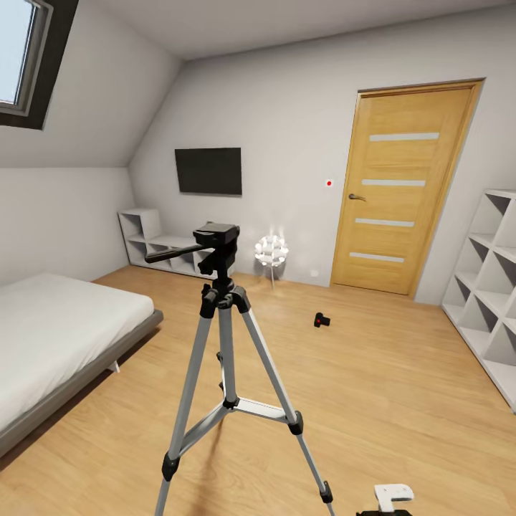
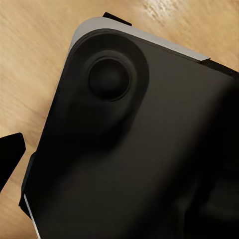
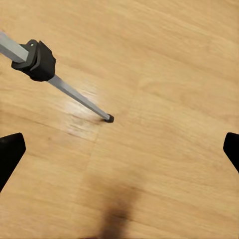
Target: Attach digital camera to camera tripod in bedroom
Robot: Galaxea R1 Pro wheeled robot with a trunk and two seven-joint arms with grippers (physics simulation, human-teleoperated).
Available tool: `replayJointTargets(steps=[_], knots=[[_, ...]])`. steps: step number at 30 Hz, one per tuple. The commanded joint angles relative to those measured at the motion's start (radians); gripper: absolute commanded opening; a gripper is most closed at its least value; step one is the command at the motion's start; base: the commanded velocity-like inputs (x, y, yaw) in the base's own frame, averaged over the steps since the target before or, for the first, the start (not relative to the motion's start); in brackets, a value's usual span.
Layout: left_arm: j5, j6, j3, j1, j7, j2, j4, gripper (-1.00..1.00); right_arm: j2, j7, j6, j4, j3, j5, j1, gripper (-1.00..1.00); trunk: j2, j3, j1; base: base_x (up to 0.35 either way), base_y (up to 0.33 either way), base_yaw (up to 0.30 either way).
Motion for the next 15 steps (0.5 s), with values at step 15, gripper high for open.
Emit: replayJointTargets(steps=[15], knots=[[0.001,-0.003,0.015,0.0,-0.001,-0.001,-0.006,1.0,-0.019,-0.009,0.022,0.083,-0.039,-0.011,0.058,1.0,0.0,-0.001,0.0,0.0,0.0,0.0]])
